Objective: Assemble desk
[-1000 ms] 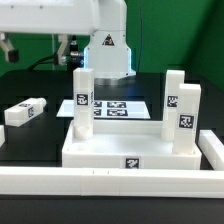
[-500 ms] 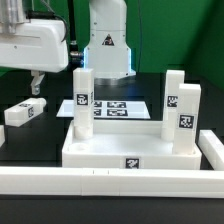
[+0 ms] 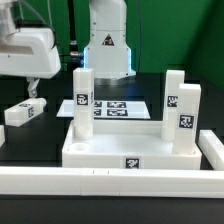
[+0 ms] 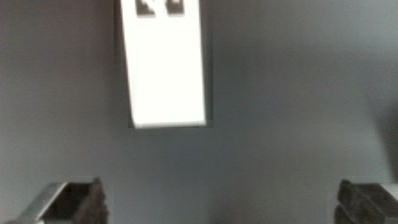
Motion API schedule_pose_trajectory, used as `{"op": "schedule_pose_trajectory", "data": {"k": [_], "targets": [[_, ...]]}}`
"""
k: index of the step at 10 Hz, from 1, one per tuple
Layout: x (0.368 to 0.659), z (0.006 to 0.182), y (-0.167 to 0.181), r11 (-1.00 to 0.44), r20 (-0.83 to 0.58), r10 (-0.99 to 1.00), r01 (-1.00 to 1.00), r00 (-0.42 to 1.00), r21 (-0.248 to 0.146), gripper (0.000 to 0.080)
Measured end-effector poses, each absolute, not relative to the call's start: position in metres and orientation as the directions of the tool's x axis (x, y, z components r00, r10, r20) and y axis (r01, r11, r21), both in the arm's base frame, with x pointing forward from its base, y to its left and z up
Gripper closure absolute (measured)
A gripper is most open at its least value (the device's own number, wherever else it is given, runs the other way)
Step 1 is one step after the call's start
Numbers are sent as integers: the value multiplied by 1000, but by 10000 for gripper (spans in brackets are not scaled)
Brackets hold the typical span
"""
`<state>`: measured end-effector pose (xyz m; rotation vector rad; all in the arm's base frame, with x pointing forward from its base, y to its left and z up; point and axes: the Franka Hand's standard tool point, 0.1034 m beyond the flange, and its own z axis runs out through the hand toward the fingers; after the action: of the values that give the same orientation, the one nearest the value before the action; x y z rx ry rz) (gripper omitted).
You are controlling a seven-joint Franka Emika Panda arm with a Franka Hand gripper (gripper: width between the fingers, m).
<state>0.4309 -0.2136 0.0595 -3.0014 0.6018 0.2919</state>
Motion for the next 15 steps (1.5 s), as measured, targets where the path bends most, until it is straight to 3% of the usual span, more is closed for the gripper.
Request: {"op": "schedule_pose_trajectory", "data": {"k": [2, 6, 12, 15], "targets": [[420, 51, -216, -912, -297, -379, -409, 876, -41, 150], [418, 51, -206, -910, -530, -313, -408, 788, -70, 150], [396, 33, -214, -918, -797, -206, -394, 568, -44, 150], [404, 28, -216, -926, -818, -193, -376, 542, -31, 150]]}}
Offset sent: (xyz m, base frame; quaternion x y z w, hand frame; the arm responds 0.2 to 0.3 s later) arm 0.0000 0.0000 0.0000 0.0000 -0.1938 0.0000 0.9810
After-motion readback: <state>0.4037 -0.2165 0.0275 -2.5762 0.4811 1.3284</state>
